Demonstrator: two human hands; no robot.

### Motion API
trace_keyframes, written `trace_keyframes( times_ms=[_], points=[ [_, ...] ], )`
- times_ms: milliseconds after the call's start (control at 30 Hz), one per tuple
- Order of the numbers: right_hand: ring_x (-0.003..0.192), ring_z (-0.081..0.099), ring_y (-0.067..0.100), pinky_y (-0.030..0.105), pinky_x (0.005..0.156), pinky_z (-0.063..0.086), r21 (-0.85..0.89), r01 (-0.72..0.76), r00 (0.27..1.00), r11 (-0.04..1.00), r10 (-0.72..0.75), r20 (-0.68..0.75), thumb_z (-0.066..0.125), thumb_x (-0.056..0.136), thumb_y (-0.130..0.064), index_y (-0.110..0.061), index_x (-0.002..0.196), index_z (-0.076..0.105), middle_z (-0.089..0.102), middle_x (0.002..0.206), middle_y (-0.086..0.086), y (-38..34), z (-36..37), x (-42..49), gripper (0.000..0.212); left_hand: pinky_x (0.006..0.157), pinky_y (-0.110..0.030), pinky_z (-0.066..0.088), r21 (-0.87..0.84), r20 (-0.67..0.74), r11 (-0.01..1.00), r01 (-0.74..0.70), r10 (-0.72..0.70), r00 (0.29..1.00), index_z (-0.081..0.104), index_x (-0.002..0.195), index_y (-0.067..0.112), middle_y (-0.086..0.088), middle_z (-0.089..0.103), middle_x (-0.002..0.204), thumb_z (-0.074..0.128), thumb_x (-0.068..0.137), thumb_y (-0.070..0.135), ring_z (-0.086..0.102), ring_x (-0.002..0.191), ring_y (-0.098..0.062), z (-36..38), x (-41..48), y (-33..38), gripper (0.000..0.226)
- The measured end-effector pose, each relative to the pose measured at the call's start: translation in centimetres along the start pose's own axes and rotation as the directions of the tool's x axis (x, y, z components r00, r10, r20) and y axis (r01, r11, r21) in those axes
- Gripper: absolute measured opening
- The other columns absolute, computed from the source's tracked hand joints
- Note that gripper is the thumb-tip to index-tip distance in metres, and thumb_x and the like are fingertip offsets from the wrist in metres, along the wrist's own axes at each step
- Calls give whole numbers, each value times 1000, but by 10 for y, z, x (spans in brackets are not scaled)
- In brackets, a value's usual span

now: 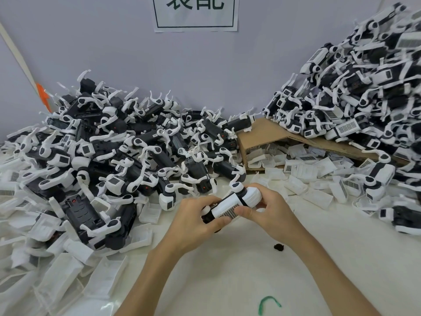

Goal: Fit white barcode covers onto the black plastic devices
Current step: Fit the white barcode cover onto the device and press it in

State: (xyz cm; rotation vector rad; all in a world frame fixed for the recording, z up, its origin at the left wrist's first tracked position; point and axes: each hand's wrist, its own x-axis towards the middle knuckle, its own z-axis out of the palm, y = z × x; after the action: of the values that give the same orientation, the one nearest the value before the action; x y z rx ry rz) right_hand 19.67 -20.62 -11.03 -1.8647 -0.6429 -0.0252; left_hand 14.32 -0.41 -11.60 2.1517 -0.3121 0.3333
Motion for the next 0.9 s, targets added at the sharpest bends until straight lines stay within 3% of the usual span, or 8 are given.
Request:
trace_keyframes(
  times_ms=[133, 300, 433, 567, 667, 767, 833, 900],
  points=[
    [84, 65, 15, 27, 77, 56, 14, 22, 999, 1000, -22, -28, 76, 71, -47, -34, 104, 65, 72, 93, -6, 3, 3, 0, 37, 62, -32, 56, -11, -16, 1000, -3, 3, 1000, 74, 100, 22, 2, 71, 69, 73, 82, 35, 70, 60, -13, 0, 1, 0, 22],
    [86, 67, 11, 26, 76, 57, 31, -18, 1000, 999, 18, -8, 75, 76, -43, -27, 106, 67, 73, 93, -6, 4, 2, 2, 35, 67, -39, 58, -82, -37, 996, 40, -43, 998, 73, 103, 26, 2, 72, 77, 74, 82, 34, 71, 66, -17, 4, -1, 0, 22],
    [76, 61, 4, 18, 64, 50, 231, -123, 992, 965, 116, 44, 55, 89, -44, -12, 104, 69, 69, 85, 0, -2, -1, 2, 38, 61, -22, 53, -322, -42, 938, 131, -152, 988, 74, 103, 24, 0, 71, 79, 76, 75, 41, 69, 65, -13, 6, -1, 1, 33],
    [77, 61, 15, 23, 60, 48, 339, -199, 980, 919, 188, 66, 51, 102, -23, -16, 116, 66, 69, 90, 4, -3, -4, 3, 22, 70, -11, 46, -442, -109, 888, 129, -196, 974, 77, 92, 20, -4, 73, 88, 67, 72, 51, 63, 79, -6, -2, 2, -1, 38],
    [79, 63, 19, 25, 63, 50, 360, -225, 974, 905, 197, 115, 51, 103, -24, -19, 120, 66, 71, 90, 6, -4, -3, 2, 23, 73, -17, 44, -532, -64, 827, 181, -252, 966, 77, 91, 13, -7, 71, 89, 67, 70, 51, 61, 83, -10, -1, 2, -2, 45],
    [80, 66, 15, 27, 70, 55, 338, -171, 985, 926, 151, 85, 54, 96, -33, -19, 116, 67, 73, 90, 2, -8, 1, 2, 28, 77, -29, 44, -610, -17, 754, 242, -317, 948, 78, 88, 13, -3, 69, 85, 66, 75, 39, 61, 81, -13, 0, 2, -1, 31],
    [82, 69, 13, 27, 75, 58, 348, -128, 992, 929, 127, 25, 58, 89, -36, -14, 113, 67, 74, 93, 2, -9, 3, 2, 34, 80, -43, 47, -614, -21, 749, 248, -330, 944, 79, 89, 15, -6, 71, 86, 65, 78, 36, 62, 81, -18, 1, 3, 0, 28],
    [83, 71, 16, 29, 78, 60, 350, -91, 994, 932, 109, -32, 60, 87, -34, -10, 113, 66, 75, 96, 8, -9, 2, 2, 36, 77, -46, 49, -589, -48, 776, 227, -315, 948, 79, 90, 18, -9, 72, 88, 64, 80, 36, 63, 78, -24, 1, 3, 2, 26]
  ],
)
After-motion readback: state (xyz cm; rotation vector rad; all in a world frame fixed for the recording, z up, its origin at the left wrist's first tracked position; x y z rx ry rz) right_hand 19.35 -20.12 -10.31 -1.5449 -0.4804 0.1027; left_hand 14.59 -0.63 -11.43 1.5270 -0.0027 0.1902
